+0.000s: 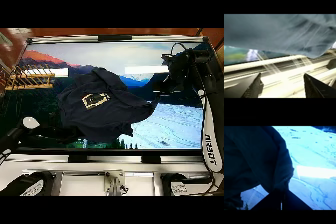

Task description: Fold the shirts.

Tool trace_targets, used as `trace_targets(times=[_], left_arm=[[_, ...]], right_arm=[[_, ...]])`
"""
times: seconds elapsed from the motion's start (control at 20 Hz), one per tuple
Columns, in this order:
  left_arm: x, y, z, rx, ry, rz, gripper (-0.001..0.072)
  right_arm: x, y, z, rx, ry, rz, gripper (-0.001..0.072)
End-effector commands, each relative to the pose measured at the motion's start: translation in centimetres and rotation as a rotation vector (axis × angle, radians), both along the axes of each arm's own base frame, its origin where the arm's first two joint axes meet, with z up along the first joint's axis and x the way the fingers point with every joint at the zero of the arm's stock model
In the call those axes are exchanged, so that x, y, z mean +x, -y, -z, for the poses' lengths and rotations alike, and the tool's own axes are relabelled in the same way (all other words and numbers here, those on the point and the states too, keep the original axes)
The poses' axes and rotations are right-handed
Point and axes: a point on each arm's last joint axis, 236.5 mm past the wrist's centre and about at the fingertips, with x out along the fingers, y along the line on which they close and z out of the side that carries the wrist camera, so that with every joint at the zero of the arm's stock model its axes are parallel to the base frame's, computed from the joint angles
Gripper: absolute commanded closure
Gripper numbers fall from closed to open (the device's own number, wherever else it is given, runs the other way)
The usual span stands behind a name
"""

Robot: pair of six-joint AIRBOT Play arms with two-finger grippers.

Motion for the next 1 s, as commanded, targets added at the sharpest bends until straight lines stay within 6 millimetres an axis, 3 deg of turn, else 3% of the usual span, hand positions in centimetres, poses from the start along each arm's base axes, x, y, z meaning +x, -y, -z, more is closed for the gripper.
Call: trace_targets(times=[0.0, 0.25, 0.4, 0.6, 0.7, 0.75, 0.85, 0.95], left_arm=[[-0.4, 2.3, 1.5, -0.016, 0.014, -0.025, 0.01], [-0.8, 2.4, 3.9, 0.013, -0.045, -0.019, 0.01], [0.5, 2.9, 3.7, -0.014, 0.007, -0.04, 0.0115], [0.6, 3.1, 4.0, -0.013, 0.006, -0.037, 0.013], [1.1, 3.2, 4.6, 0.003, 0.023, -0.051, 0.0351], [1.4, 3.2, 4.8, 0.015, 0.039, -0.058, 0.0393], [2.0, 3.1, 5.1, 0.029, 0.06, -0.069, 0.0405], [2.2, 3.0, 5.1, 0.032, 0.065, -0.074, 0.0575]], right_arm=[[0.1, 0.0, 0.0, 0.001, 0.006, 0.003, 0.0643], [0.3, 0.0, -0.1, 0.002, 0.013, 0.004, 0.0643], [0.4, 0.0, -0.1, 0.003, 0.016, 0.004, 0.0643], [0.4, -0.1, -0.1, 0.003, 0.017, 0.004, 0.0643], [0.4, -0.1, -0.1, 0.005, 0.016, 0.011, 0.0643], [0.4, -0.1, -0.1, 0.005, 0.016, 0.011, 0.0643], [0.4, -0.1, -0.1, 0.008, 0.016, 0.011, 0.0643], [0.4, -0.3, -0.1, 0.015, 0.015, 0.01, 0.0643]])
